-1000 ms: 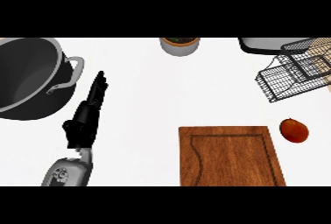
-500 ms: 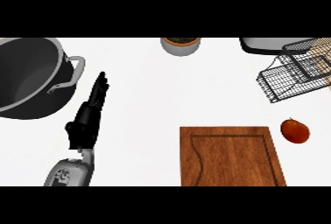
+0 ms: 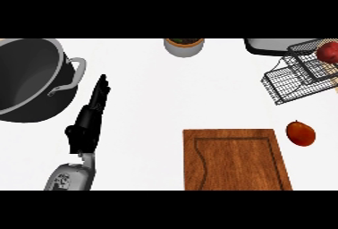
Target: Pick the bell pepper from the cutting board and place it in the tiered basket
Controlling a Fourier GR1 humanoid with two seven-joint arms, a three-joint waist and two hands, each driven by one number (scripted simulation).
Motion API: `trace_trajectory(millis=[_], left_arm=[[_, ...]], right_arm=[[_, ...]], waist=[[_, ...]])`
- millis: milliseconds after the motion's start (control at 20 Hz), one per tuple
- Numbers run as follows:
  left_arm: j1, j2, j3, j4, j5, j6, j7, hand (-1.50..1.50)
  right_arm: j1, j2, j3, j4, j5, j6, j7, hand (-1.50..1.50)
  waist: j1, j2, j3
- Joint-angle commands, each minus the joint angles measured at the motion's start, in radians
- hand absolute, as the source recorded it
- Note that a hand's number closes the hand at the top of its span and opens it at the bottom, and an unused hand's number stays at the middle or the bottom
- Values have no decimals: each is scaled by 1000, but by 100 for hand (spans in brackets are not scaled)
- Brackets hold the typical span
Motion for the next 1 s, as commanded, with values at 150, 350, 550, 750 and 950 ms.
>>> trace_trajectory(millis=[150,350,550,750,950], left_arm=[[12,-2,-1,6,2,-7,-15,0],[17,20,13,-51,10,-16,23,0],[-1,18,25,-54,13,-9,47,0],[3,38,50,-37,31,-28,-1,0],[28,12,17,-53,9,-9,22,0]], right_arm=[[-27,-148,-178,142,-103,-46,29,-150],[48,-230,-267,224,-159,-52,18,-150],[91,-361,-368,318,-241,49,-9,-150],[249,-435,-410,392,-267,141,-150,-150],[366,-485,-451,437,-301,240,-258,-150]], waist=[[-2,4,1],[-6,2,2],[-13,3,4],[-25,8,7],[-26,4,9]])
